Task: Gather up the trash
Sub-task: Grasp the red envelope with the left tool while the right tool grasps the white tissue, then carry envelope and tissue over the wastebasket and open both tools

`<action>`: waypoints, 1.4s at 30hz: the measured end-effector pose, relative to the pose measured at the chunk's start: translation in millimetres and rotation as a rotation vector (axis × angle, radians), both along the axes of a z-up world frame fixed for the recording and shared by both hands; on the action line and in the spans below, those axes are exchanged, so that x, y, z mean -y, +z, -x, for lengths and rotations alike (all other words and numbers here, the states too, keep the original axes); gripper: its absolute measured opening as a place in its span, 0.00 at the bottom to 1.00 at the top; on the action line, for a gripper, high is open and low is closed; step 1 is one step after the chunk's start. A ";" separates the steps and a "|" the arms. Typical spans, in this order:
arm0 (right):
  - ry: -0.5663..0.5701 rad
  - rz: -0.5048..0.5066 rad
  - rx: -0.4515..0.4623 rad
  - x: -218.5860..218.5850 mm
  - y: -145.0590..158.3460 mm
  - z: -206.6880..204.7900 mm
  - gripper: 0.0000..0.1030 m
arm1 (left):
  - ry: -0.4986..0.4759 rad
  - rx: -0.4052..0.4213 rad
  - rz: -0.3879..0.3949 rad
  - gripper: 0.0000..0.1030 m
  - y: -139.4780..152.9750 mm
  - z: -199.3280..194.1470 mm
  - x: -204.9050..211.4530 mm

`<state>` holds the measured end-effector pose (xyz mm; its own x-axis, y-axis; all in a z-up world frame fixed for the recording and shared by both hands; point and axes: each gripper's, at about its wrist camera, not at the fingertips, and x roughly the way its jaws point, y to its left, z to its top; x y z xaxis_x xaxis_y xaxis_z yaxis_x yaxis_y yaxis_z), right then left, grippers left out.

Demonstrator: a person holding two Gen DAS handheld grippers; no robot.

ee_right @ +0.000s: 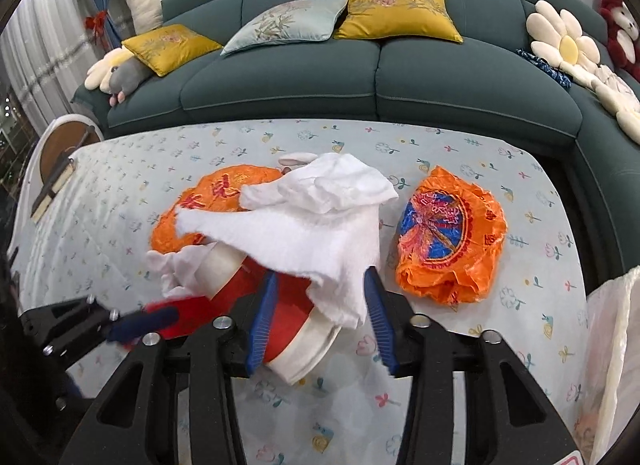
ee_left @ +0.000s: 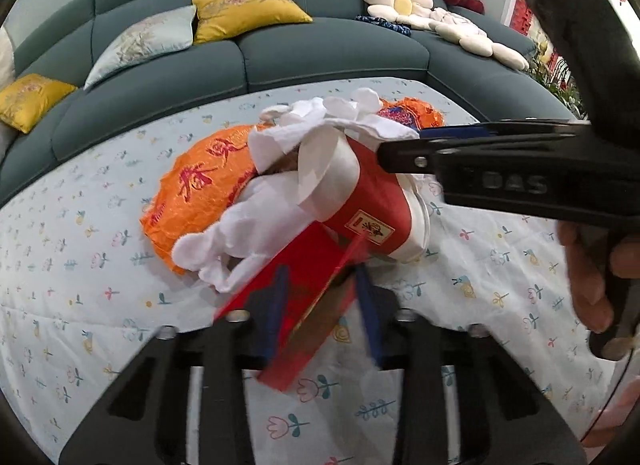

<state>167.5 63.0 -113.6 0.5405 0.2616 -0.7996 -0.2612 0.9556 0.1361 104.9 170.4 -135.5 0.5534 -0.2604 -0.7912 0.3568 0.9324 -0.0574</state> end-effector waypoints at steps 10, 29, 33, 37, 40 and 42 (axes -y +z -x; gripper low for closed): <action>-0.030 -0.060 0.037 16.5 18.6 11.2 0.02 | 0.028 0.004 0.051 0.04 15.8 11.4 -2.9; -0.214 -0.192 0.251 109.2 108.7 60.6 0.02 | -0.063 0.158 0.185 0.04 106.0 25.6 44.9; -0.260 -0.198 0.269 132.9 114.3 69.1 0.02 | -0.112 0.180 0.185 0.04 117.1 21.6 68.5; -0.311 -0.201 0.281 156.1 118.2 77.4 0.02 | -0.162 0.188 0.182 0.04 124.3 16.8 97.8; -0.343 -0.210 0.281 173.1 119.0 83.2 0.02 | -0.203 0.202 0.167 0.04 127.0 14.2 123.6; -0.364 -0.207 0.283 184.7 119.0 88.5 0.02 | -0.224 0.204 0.164 0.04 127.9 11.2 139.3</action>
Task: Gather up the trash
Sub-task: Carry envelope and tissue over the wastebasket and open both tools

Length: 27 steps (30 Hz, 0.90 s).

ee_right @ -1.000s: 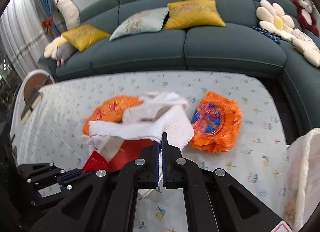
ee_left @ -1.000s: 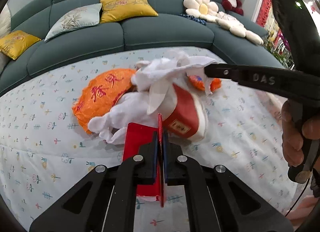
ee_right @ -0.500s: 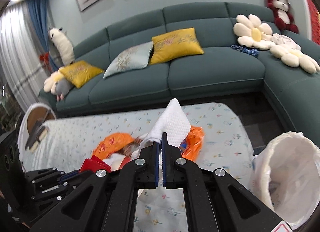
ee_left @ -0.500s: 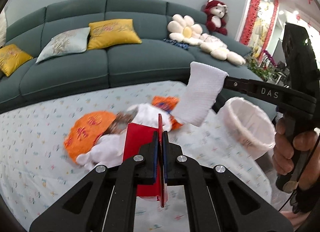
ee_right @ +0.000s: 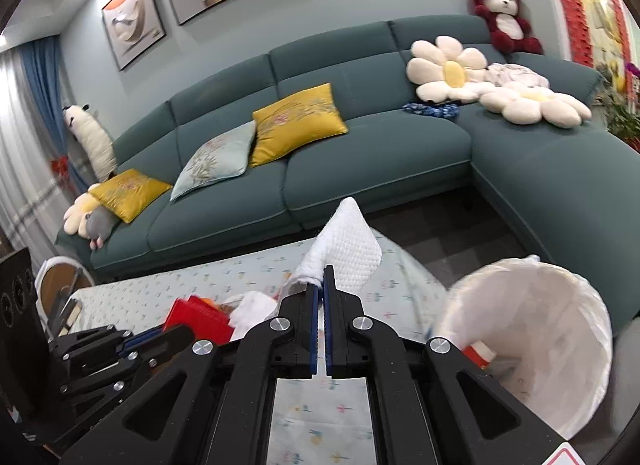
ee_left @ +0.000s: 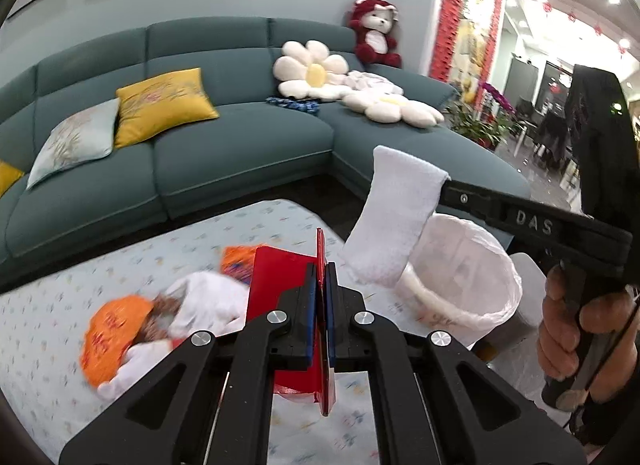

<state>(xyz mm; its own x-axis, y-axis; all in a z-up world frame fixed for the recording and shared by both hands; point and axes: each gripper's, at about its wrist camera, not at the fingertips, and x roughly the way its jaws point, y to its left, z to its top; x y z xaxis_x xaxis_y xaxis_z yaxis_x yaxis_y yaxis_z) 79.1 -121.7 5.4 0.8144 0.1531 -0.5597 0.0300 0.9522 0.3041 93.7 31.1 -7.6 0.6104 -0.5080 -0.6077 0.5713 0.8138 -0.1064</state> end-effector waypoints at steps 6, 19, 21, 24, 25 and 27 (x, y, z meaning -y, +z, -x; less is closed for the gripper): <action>-0.076 -0.003 -0.003 37.1 -0.9 19.5 0.02 | -0.071 0.006 -0.006 0.04 -0.9 -1.6 50.0; -0.266 -0.046 -0.052 122.5 -30.4 67.8 0.02 | -0.219 -0.062 0.079 0.04 -2.1 1.3 135.4; -0.288 -0.056 -0.063 131.8 -36.7 71.7 0.02 | -0.232 -0.079 0.089 0.04 -5.1 1.5 146.9; -0.310 -0.058 -0.077 140.4 -43.6 74.4 0.02 | -0.247 -0.087 0.085 0.04 -8.3 2.7 161.7; -0.314 -0.059 -0.082 142.6 -45.4 75.4 0.02 | -0.252 -0.091 0.085 0.04 -9.7 2.7 166.4; -0.319 -0.058 -0.089 146.4 -48.7 78.5 0.02 | -0.260 -0.098 0.083 0.04 -12.6 2.4 173.8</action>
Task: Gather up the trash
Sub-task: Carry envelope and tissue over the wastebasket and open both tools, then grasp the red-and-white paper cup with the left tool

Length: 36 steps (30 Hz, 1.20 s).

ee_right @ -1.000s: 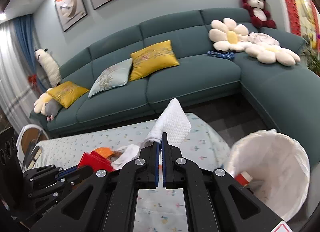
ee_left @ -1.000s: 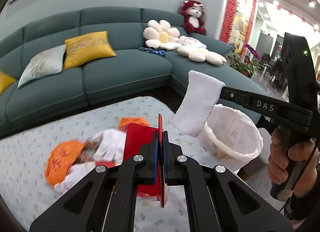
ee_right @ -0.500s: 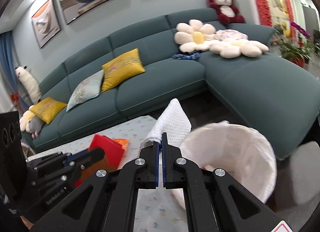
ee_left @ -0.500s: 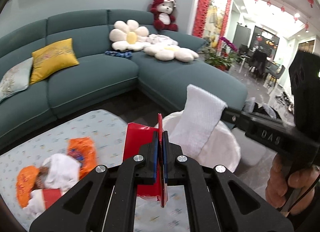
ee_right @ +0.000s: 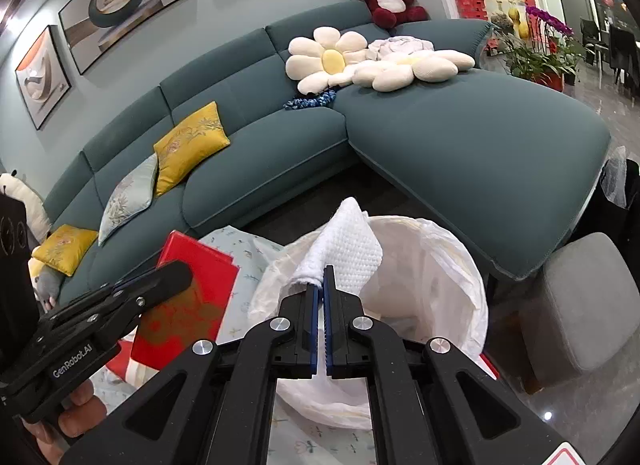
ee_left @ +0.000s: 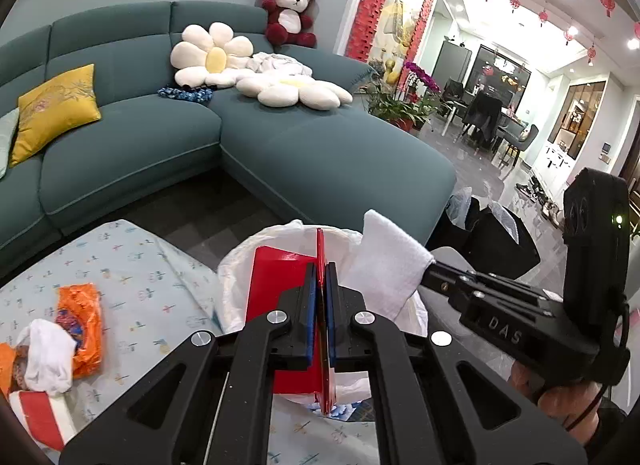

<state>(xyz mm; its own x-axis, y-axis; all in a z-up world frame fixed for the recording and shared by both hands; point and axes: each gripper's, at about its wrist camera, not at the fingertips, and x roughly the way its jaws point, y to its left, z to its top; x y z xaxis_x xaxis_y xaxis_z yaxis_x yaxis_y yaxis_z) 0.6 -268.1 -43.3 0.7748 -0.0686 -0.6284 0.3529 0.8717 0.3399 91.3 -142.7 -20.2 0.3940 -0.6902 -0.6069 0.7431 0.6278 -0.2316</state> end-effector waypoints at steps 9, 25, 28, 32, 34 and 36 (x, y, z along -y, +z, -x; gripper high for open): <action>-0.027 0.003 -0.012 9.9 -3.9 0.9 0.02 | -0.013 -0.032 0.002 0.05 -8.9 -1.6 14.2; -0.048 0.015 0.019 1.6 3.1 2.7 0.24 | 0.107 -0.027 -0.014 0.58 -11.1 -13.2 -8.1; -0.027 0.027 0.020 -7.3 4.5 0.8 0.25 | 0.134 -0.023 -0.019 0.58 -10.6 -16.4 -16.0; 0.000 0.037 0.019 -19.3 5.4 -1.4 0.29 | 0.163 -0.017 -0.030 0.58 -12.8 -18.7 -26.3; 0.015 0.042 0.019 -24.6 6.8 -2.9 0.30 | 0.181 -0.009 -0.045 0.58 -13.7 -19.1 -32.8; 0.032 0.047 0.016 -31.2 7.0 -5.2 0.31 | 0.203 -0.007 -0.059 0.59 -15.1 -20.6 -40.0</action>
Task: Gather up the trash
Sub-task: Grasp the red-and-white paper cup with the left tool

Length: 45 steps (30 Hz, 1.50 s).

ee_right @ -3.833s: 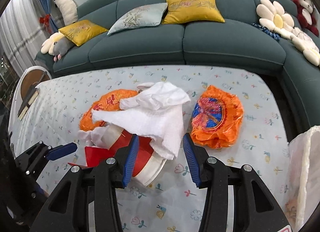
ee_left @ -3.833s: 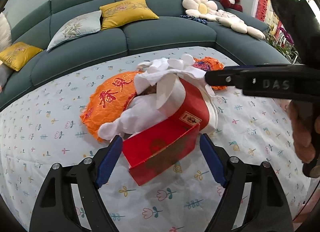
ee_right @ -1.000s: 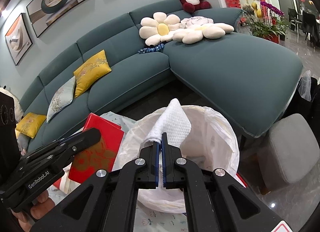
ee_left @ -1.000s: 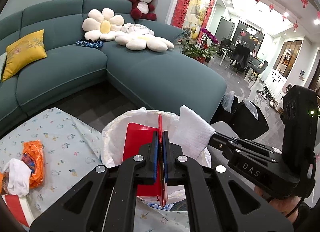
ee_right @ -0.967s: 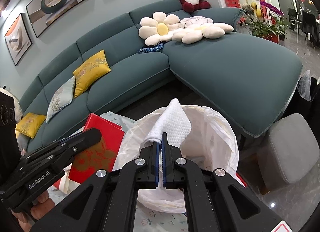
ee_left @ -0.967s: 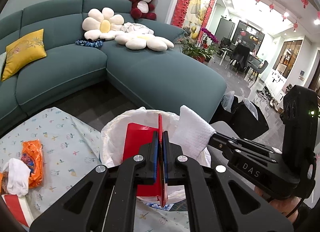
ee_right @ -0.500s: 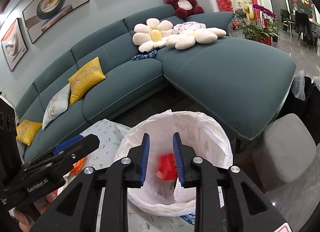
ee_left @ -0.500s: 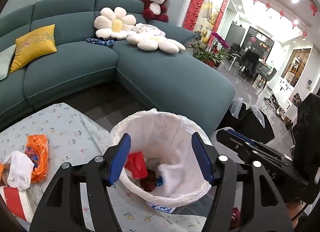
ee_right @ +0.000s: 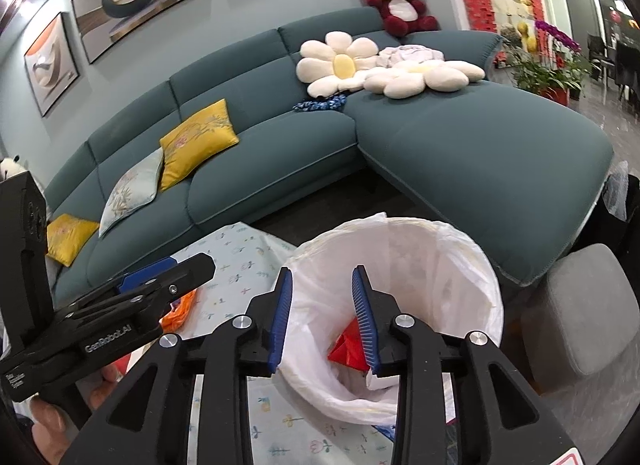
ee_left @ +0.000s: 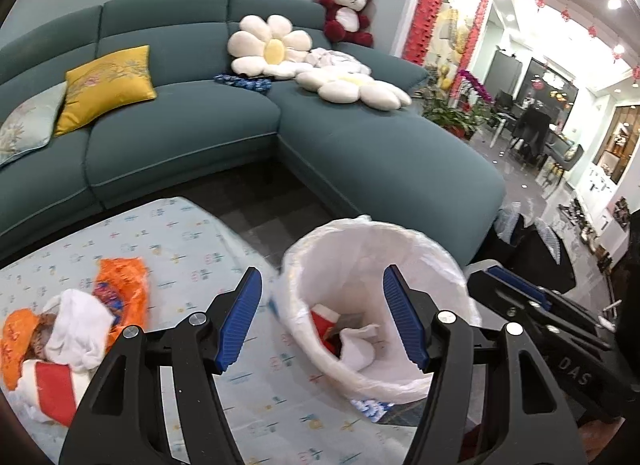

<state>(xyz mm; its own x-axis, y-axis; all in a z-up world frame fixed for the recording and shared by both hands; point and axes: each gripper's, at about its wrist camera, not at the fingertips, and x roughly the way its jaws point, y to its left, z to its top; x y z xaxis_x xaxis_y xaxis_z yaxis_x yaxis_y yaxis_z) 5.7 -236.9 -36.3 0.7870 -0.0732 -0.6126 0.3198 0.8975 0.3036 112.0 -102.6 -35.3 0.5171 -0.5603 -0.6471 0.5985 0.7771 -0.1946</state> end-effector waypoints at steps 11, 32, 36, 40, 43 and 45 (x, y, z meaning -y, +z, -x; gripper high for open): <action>0.090 -0.004 -0.014 -38.7 0.1 -13.6 0.35 | 0.155 -0.029 -0.039 0.59 -5.2 -19.7 -56.5; 0.359 -0.005 -0.061 -150.5 -6.7 -45.8 0.38 | 0.438 -0.093 -0.241 0.65 -50.6 -31.6 -229.9; 0.404 0.005 -0.073 -174.1 -8.7 -55.4 0.38 | 0.443 -0.101 -0.243 0.64 -57.6 -34.8 -237.7; 0.439 0.014 -0.084 -192.8 -10.6 -65.3 0.38 | 0.434 -0.126 -0.231 0.60 -66.1 -41.6 -243.7; 0.457 0.022 -0.091 -203.0 -11.5 -70.7 0.38 | 0.418 -0.132 -0.239 0.54 -72.6 -44.7 -244.5; 0.468 0.021 -0.097 -209.6 -12.7 -74.1 0.38 | 0.406 -0.150 -0.226 0.43 -75.9 -46.2 -246.1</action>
<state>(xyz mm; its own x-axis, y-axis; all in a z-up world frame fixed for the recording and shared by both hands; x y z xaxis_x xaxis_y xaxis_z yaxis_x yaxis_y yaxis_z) 79.8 -27.3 -49.1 0.6774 0.2623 -0.6873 -0.0945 0.9575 0.2723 158.1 143.4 -111.3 0.5564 -0.1694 -0.8134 0.2161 0.9748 -0.0552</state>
